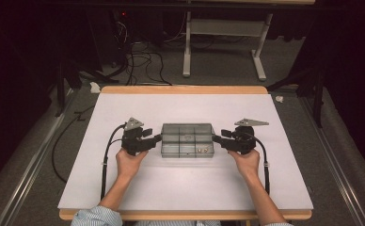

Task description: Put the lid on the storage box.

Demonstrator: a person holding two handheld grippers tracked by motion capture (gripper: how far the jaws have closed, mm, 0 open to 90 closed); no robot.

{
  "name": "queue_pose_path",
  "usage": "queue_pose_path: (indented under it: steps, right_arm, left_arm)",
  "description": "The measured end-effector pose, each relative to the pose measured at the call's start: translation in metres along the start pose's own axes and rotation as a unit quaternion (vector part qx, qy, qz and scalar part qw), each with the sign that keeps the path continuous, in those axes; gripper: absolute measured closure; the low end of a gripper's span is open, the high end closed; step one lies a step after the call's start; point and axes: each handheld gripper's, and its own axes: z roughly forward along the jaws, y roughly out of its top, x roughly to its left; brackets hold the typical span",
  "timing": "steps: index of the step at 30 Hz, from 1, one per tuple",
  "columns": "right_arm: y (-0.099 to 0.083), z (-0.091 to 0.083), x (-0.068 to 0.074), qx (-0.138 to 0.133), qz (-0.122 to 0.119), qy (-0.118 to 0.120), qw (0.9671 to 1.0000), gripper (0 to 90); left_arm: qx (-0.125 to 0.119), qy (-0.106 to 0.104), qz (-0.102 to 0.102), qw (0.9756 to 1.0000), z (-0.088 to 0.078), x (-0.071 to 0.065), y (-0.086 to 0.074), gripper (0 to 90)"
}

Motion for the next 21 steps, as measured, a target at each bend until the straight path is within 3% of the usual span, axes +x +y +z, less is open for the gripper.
queue_pose_path:
  steps: [21]
  right_arm:
    - [-0.014,-0.006,0.003,0.000,0.003,0.008,1.0000,46.4]
  left_arm:
    - [0.000,-0.008,-0.004,1.0000,-0.004,-0.004,-0.012,47.2]
